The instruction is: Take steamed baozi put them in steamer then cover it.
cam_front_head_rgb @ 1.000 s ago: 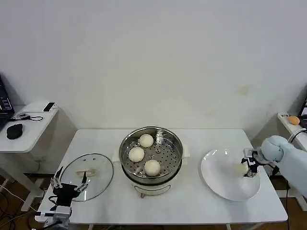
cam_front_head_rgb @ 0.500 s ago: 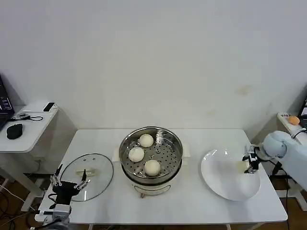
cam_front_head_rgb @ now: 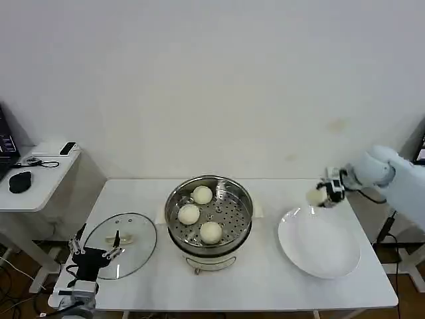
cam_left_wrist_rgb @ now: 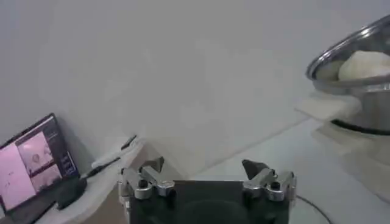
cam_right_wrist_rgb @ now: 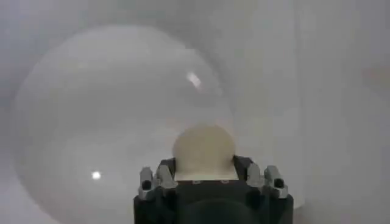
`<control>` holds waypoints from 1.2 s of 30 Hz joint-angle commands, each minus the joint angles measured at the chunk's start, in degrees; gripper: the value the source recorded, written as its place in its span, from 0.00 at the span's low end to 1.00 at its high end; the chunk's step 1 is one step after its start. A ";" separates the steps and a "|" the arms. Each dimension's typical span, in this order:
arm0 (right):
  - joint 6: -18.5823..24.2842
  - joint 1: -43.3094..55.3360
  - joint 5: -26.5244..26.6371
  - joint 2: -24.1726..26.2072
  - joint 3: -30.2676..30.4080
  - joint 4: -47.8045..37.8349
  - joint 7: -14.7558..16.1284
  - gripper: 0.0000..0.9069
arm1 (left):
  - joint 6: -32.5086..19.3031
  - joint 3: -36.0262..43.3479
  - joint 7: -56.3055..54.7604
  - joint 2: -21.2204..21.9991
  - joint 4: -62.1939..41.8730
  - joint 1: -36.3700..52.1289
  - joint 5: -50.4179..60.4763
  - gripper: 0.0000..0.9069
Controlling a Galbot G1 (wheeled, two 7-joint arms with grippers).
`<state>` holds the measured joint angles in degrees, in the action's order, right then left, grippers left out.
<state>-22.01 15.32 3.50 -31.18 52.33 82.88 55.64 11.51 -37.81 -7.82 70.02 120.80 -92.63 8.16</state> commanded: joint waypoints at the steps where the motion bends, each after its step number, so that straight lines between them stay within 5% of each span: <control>1: -10.55 23.99 21.84 -7.83 19.18 10.42 -6.19 0.72 | 0.06 0.00 0.01 0.07 0.46 -0.14 0.15 1.00; 11: -18.91 24.91 39.51 -19.57 22.57 12.31 -16.53 0.72 | -0.06 -0.35 -0.05 0.56 0.54 -0.38 0.42 1.00; 16: -19.78 22.61 42.55 -23.98 22.07 9.78 -19.12 0.73 | -0.18 -0.78 -0.05 0.68 0.38 -0.33 0.37 1.00; 36: -19.71 7.01 30.61 -26.91 18.35 -1.84 -18.68 0.73 | -0.29 -1.81 -0.01 0.35 -0.30 0.07 -0.05 1.00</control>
<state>-40.68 28.12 36.65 -55.79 71.80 85.36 37.90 11.22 -39.64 -7.87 70.53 120.56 -92.57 8.14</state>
